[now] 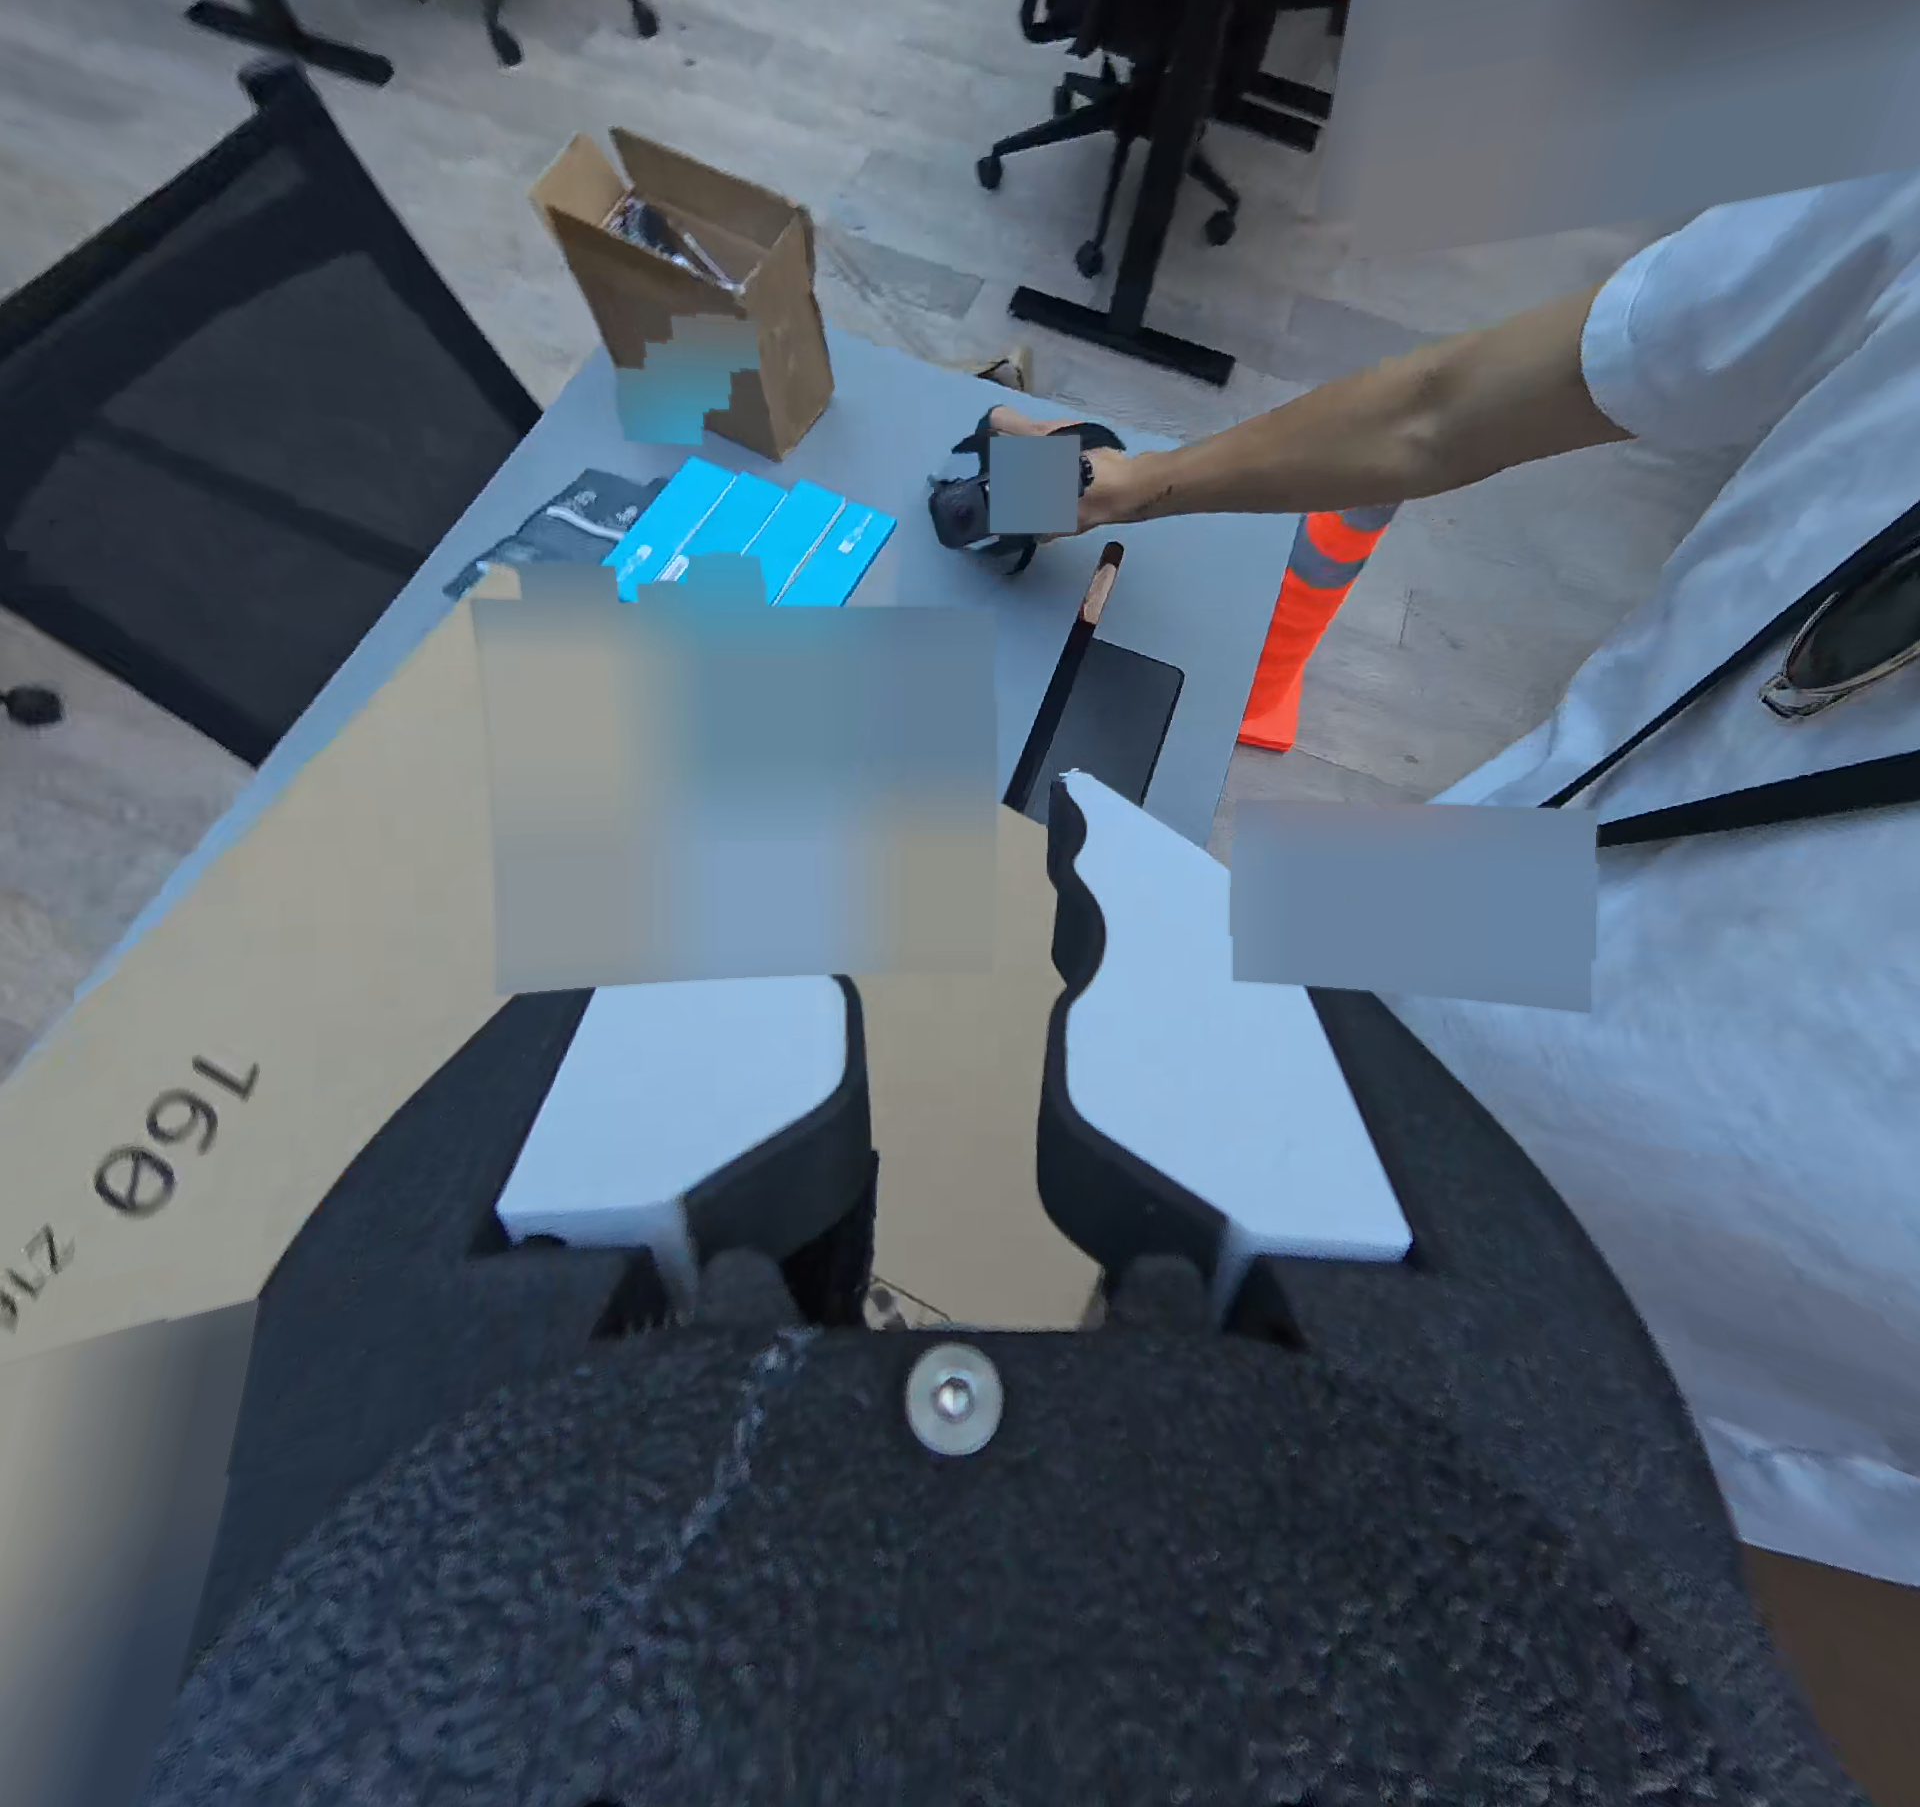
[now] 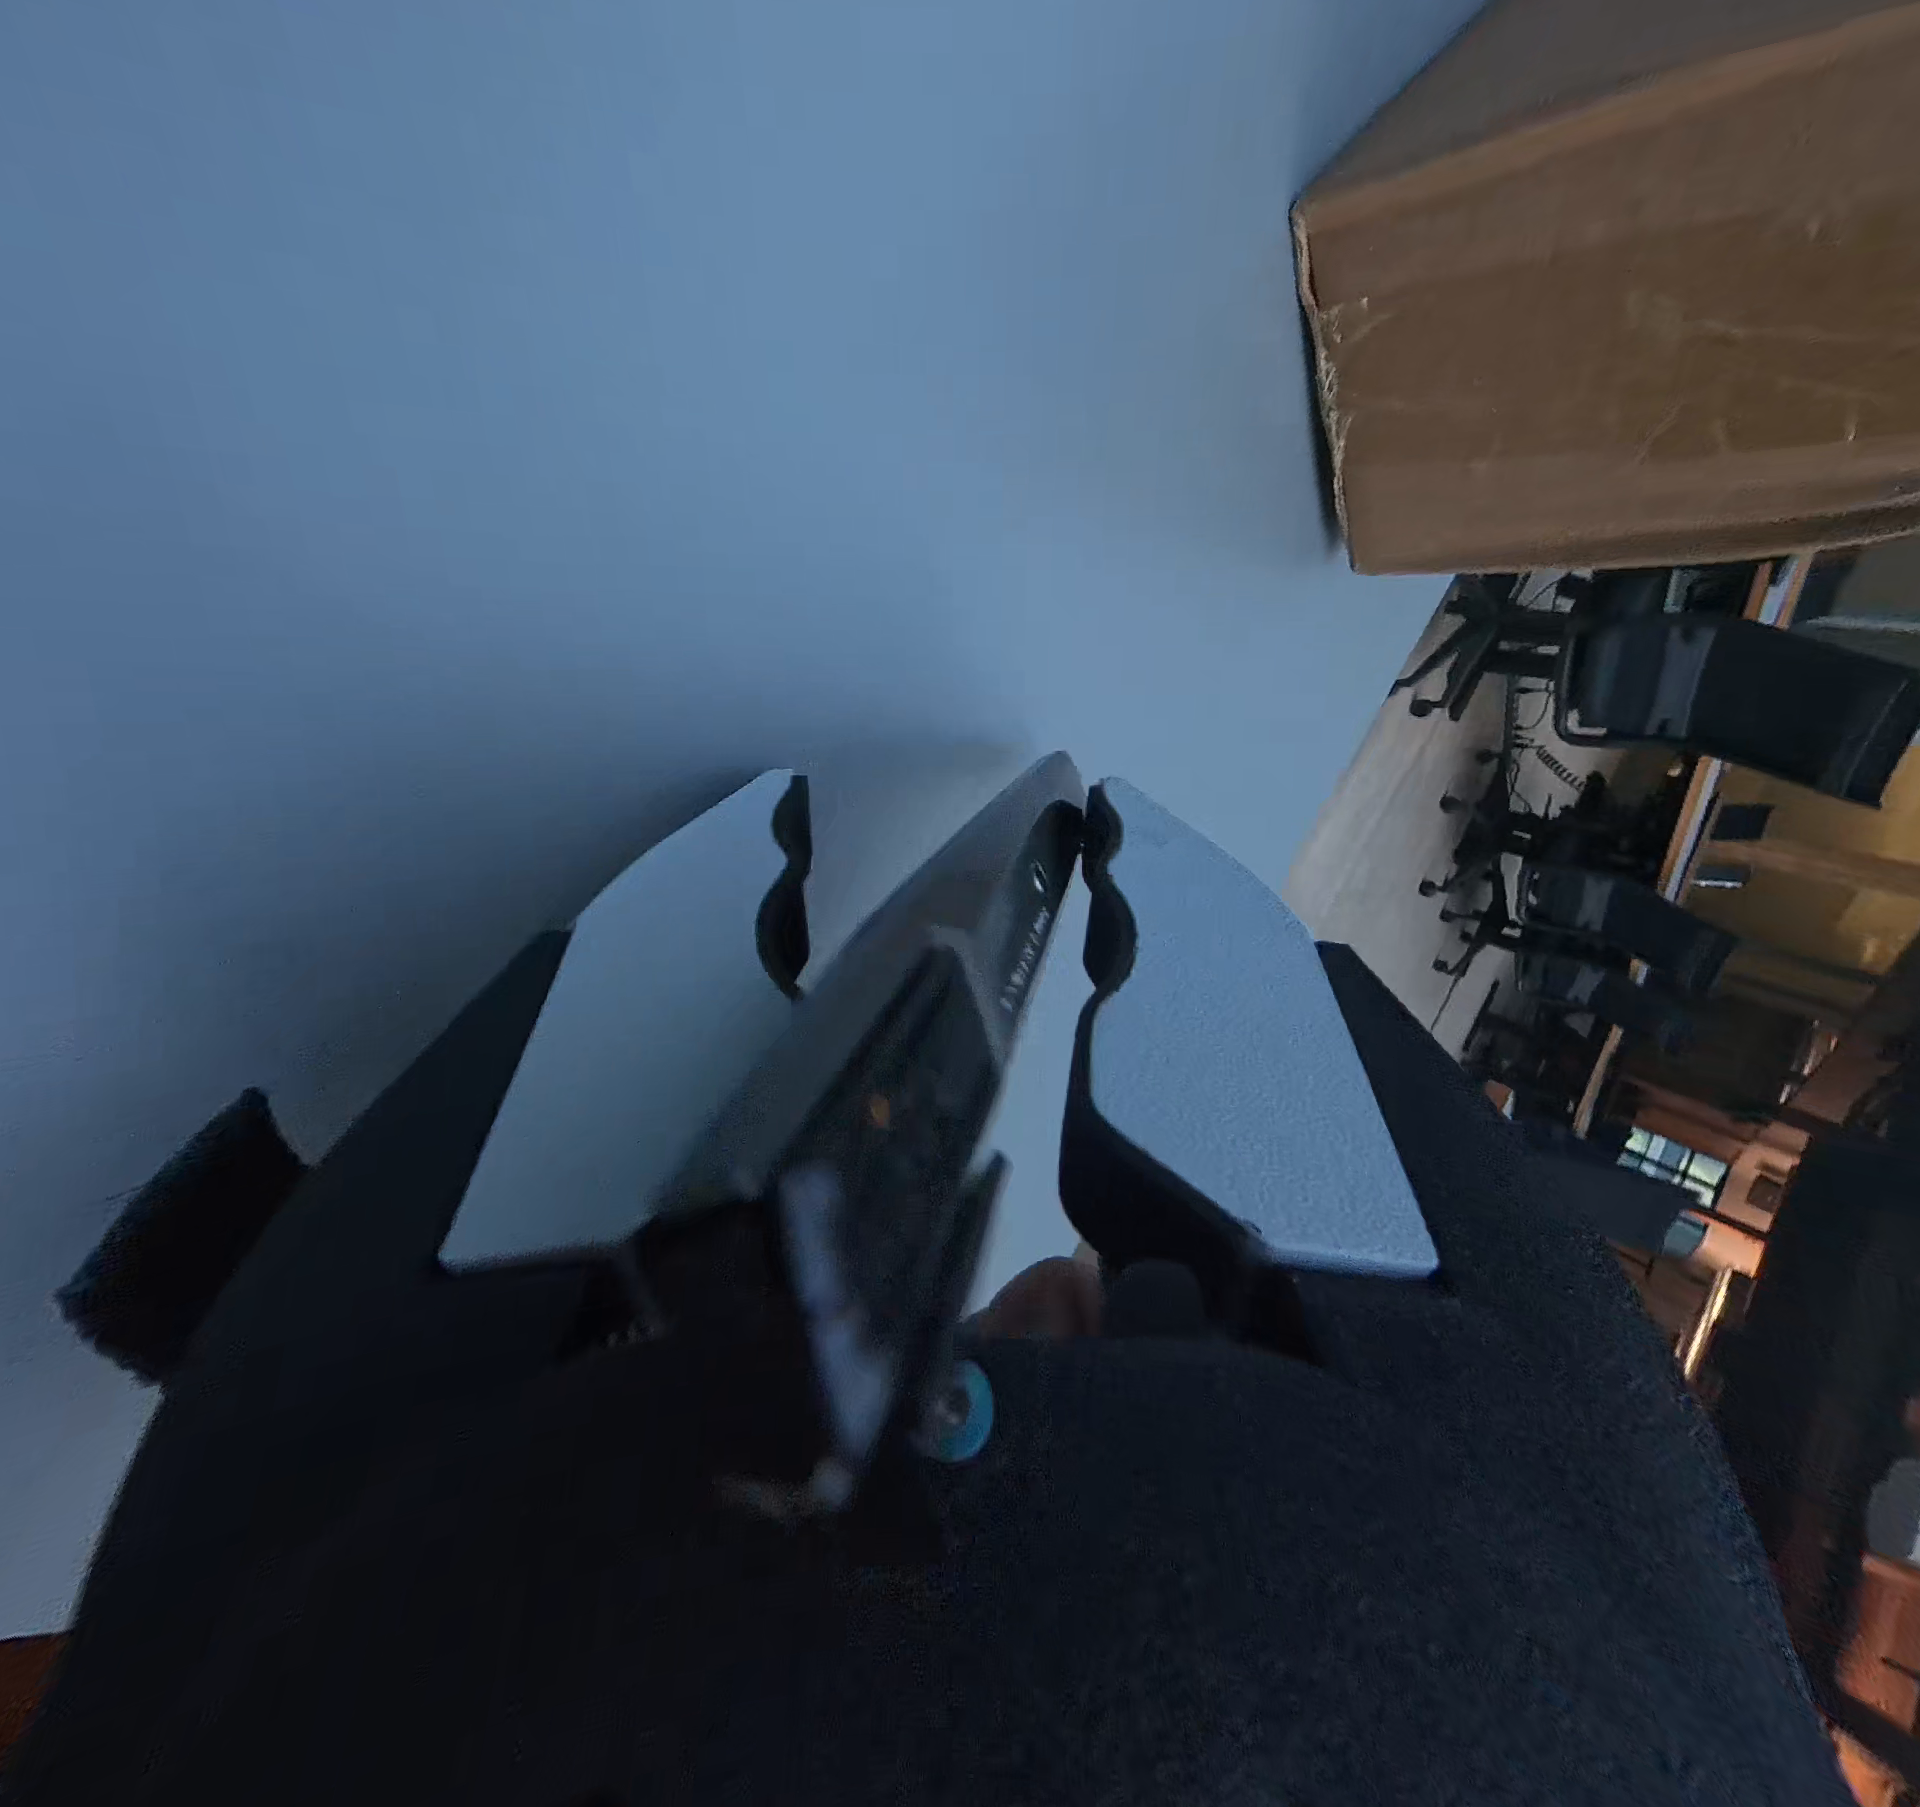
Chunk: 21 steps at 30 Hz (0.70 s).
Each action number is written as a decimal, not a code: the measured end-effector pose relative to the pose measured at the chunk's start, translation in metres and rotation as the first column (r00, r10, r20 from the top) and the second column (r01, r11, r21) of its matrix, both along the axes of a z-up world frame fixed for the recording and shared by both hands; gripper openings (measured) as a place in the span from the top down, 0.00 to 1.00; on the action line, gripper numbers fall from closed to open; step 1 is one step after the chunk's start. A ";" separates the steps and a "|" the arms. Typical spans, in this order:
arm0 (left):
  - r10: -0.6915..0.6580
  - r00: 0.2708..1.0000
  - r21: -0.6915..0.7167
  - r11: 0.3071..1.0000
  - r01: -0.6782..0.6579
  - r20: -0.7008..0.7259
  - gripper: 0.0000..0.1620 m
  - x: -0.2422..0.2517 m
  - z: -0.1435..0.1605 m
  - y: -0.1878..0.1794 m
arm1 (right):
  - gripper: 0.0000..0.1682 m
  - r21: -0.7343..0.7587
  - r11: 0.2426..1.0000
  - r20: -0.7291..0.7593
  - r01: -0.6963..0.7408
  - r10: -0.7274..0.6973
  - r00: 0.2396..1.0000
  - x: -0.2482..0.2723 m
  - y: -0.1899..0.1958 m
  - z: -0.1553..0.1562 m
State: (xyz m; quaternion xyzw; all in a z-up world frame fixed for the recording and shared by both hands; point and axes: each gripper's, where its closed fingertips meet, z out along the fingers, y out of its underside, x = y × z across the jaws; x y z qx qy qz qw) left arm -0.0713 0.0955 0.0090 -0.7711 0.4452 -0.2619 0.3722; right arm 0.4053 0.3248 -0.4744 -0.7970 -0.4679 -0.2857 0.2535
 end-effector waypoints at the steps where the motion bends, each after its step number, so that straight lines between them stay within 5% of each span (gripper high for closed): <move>1: 0.058 0.998 -0.018 0.998 -0.058 0.006 0.79 -0.009 -0.003 -0.008 | 0.65 -0.006 1.000 0.013 -0.026 0.026 1.000 -0.002 0.002 0.001; 5: 0.249 0.967 -0.042 0.967 -0.251 -0.055 0.76 -0.058 -0.020 -0.034 | 0.40 -0.096 0.987 -0.018 -0.130 0.129 0.991 -0.004 -0.007 0.013; 8: 0.314 0.944 -0.061 0.945 -0.321 -0.104 0.73 -0.091 -0.036 -0.043 | 0.39 -0.127 0.986 -0.188 -0.110 0.085 0.979 -0.001 -0.023 0.039; 10: 0.314 0.943 -0.077 0.943 -0.323 -0.109 0.73 -0.103 -0.044 -0.042 | 0.54 -0.095 0.993 -0.395 -0.072 0.029 0.918 -0.020 -0.029 0.089; 11: 0.313 0.944 -0.083 0.943 -0.322 -0.106 0.73 -0.107 -0.046 -0.040 | 0.55 -0.068 0.996 -0.561 -0.065 0.016 0.827 -0.049 -0.033 0.127; 13: 0.301 0.950 -0.095 0.947 -0.307 -0.078 0.74 -0.111 -0.048 -0.035 | 0.65 -0.054 0.993 -0.851 -0.108 0.011 0.525 -0.129 -0.055 0.217; 16: 0.263 0.963 -0.064 0.961 -0.267 -0.062 0.74 -0.117 -0.054 -0.027 | 0.64 -0.154 0.931 -0.987 -0.330 -0.132 0.087 -0.258 -0.120 0.317; 18: 0.242 0.968 -0.040 0.969 -0.245 -0.072 0.74 -0.126 -0.062 -0.021 | 0.65 -0.144 0.879 -0.986 -0.455 -0.169 -0.014 -0.326 -0.158 0.348; 21: 0.210 0.975 -0.045 0.976 -0.214 -0.078 0.74 -0.145 -0.074 -0.020 | 0.66 -0.215 0.842 -0.973 -0.494 -0.228 0.035 -0.391 -0.181 0.342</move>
